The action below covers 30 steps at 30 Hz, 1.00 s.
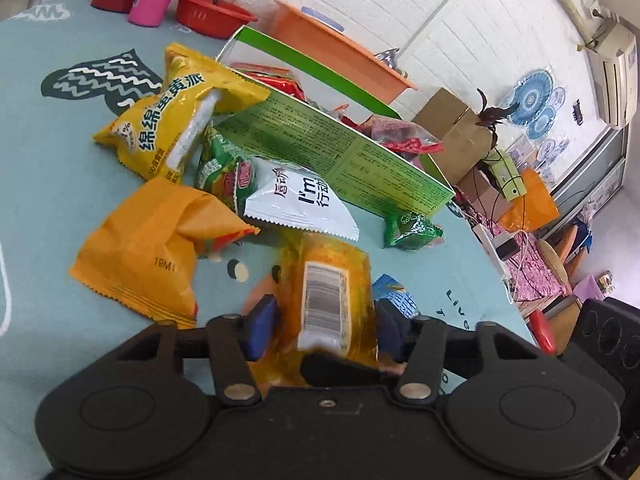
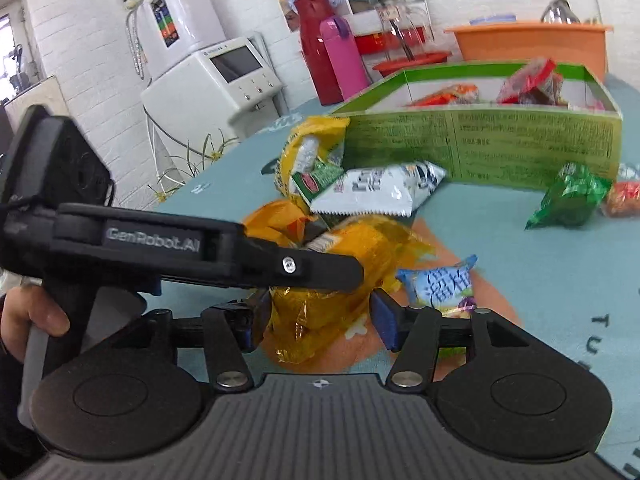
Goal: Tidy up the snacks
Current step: 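Carry the yellow packet into the box and open the left gripper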
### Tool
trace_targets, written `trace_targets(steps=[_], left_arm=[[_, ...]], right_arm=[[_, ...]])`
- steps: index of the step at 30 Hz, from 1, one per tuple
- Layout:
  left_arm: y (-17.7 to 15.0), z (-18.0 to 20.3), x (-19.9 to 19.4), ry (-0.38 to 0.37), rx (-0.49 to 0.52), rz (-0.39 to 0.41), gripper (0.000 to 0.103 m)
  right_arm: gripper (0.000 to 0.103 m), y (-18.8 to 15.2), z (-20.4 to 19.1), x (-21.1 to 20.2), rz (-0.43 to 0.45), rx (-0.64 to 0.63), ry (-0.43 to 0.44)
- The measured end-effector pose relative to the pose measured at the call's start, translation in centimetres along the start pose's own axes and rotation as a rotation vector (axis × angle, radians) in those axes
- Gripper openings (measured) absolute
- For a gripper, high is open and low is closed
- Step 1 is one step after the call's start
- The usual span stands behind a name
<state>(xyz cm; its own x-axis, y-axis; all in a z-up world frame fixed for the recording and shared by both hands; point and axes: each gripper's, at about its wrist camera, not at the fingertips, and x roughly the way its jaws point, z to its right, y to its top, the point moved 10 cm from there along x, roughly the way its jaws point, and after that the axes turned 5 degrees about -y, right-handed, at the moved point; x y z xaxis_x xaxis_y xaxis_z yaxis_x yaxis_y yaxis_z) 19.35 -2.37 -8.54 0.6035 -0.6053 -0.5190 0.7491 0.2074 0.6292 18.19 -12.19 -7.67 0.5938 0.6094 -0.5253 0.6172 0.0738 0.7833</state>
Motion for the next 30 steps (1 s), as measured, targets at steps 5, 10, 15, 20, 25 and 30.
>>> trace_targets(steps=[5, 10, 15, 20, 25, 30], left_arm=[[-0.5, 1.4, -0.7, 0.002, 0.027, 0.010, 0.065], [1.6, 4.9, -2.6, -0.039, 0.101, 0.091, 0.065], [5.5, 7.4, -3.6, -0.053, 0.170, 0.173, 0.064], [9.8, 8.3, -3.4, -0.056, 0.205, 0.239, 0.064], [13.4, 6.9, -1.7, -0.037, 0.200, 0.259, 0.064], [15.4, 4.0, 1.2, -0.023, 0.160, 0.223, 0.064]], right_arm=[[0.073, 0.0, -0.5, -1.5, 0.004, -0.001, -0.001], [0.073, 2.4, -1.3, -4.4, 0.110, -0.059, -0.019], [0.073, 6.6, -1.3, -5.5, 0.222, -0.100, -0.024], [0.073, 10.9, -0.8, -4.8, 0.311, -0.132, -0.036], [0.072, 14.2, 0.5, -2.4, 0.340, -0.137, -0.048], [0.072, 15.5, 2.6, 1.1, 0.310, -0.124, -0.061]])
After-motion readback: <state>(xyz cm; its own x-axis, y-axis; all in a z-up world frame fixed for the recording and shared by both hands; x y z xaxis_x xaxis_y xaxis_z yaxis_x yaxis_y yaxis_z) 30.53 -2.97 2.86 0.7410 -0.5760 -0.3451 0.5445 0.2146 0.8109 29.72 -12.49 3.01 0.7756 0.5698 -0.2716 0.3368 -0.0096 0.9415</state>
